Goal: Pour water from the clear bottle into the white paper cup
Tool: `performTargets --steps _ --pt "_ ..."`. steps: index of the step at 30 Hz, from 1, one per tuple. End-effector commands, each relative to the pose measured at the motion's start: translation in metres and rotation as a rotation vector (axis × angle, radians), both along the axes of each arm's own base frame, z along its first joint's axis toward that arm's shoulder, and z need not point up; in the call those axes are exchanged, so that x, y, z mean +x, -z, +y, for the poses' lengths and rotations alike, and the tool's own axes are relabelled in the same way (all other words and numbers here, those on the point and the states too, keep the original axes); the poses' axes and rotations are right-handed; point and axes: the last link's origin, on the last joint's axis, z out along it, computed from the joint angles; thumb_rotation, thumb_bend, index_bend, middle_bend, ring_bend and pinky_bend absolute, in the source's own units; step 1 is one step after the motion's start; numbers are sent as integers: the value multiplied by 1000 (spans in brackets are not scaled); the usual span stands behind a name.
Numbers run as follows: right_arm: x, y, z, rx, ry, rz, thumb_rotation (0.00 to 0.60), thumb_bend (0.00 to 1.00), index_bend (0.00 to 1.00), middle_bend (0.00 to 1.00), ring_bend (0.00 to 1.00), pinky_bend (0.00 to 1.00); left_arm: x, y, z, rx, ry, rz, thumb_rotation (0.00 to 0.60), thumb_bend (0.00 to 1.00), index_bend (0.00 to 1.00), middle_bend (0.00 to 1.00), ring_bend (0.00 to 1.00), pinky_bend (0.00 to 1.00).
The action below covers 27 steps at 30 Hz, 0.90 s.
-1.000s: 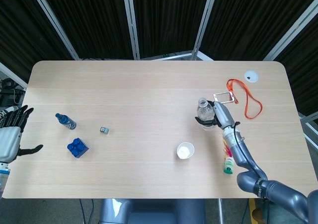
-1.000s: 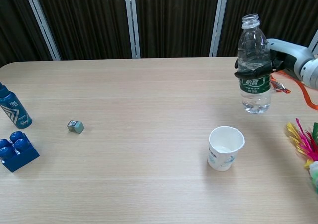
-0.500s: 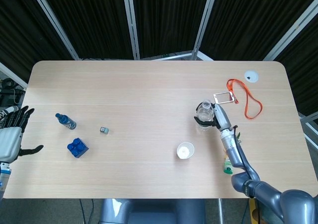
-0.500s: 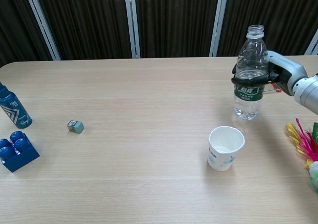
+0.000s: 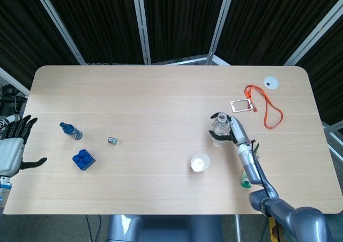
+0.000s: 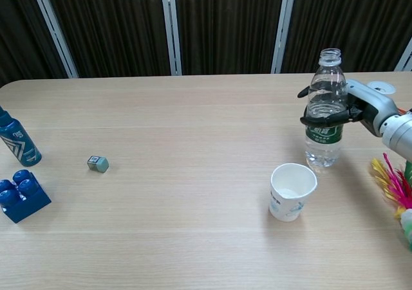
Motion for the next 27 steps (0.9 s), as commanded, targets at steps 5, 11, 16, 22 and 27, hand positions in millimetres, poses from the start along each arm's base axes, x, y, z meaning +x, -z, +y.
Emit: performTargets --steps 5,11,16,22,27 --pt "-4 1 3 6 3 1 600 0 177 373 320 369 0 0 0 2 0 0 600 0 0 0 0 0" --pt "-9 -1 6 7 4 -7 600 0 177 355 303 361 0 0 -1 1 1 -2 600 0 0 0 0 0" --pt "-13 -4 9 4 7 -12 600 0 161 318 267 307 1 0 -1 -2 3 -2 600 0 0 0 0 0" --pt "-21 -14 18 53 -11 -12 600 0 36 137 75 69 3 -1 -4 -4 12 -8 600 0 0 0 0 0" --pt "-23 -23 24 75 -29 12 600 0 0 12 0 0 5 -3 -6 -5 20 -15 600 0 0 0 0 0"
